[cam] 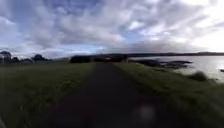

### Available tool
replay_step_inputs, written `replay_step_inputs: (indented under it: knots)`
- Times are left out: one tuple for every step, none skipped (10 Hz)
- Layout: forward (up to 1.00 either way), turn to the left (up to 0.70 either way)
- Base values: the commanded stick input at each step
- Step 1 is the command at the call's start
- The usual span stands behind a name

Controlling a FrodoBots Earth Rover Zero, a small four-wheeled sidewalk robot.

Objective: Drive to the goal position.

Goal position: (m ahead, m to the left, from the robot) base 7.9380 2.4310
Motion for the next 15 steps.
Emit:
replay_step_inputs:
  knots:
    - [0.7,0.0]
    - [0.7,0.0]
    - [0.7,0.0]
    - [0.7,0.0]
    - [0.7,0.0]
    - [0.7,0.0]
    - [0.7,0.0]
    - [0.7,0.0]
    - [0.7,0.0]
    - [0.7,0.0]
    - [0.7,0.0]
    - [0.7,0.0]
    - [0.7,0.0]
    - [0.7,0.0]
    - [0.7,0.0]
